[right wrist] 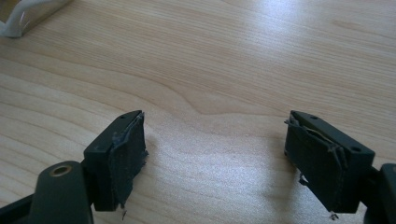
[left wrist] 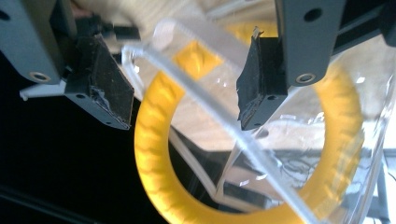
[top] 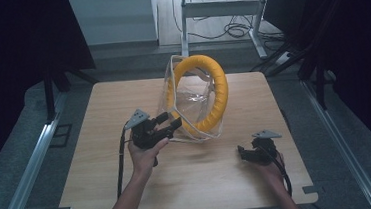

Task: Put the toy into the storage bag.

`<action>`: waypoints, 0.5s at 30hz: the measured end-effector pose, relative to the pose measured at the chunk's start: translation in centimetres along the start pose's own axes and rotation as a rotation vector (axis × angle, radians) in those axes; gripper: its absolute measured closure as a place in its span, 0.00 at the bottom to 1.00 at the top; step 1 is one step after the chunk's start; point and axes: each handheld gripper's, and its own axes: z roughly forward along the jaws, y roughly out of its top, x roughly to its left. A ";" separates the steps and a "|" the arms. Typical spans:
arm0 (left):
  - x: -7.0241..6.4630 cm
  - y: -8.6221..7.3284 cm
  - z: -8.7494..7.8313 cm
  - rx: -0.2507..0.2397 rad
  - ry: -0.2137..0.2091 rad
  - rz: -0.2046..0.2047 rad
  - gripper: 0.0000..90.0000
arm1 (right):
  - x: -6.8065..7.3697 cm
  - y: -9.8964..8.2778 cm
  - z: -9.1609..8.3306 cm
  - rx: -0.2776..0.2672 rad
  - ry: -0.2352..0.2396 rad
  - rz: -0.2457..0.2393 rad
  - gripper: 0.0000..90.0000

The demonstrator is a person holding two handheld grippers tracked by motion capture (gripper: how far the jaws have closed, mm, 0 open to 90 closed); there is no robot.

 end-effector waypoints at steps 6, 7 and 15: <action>1.3 -1.2 -2.0 0.048 0.032 0.015 0.39 | 0.0 0.0 0.0 0.000 -0.001 0.000 0.23; 1.3 -1.2 -2.0 0.048 0.032 0.015 0.39 | 0.0 0.0 0.0 0.000 -0.001 0.000 0.23; 1.9 -1.6 -2.7 0.085 0.032 0.009 0.38 | 0.0 0.0 0.0 -0.001 0.000 0.000 0.23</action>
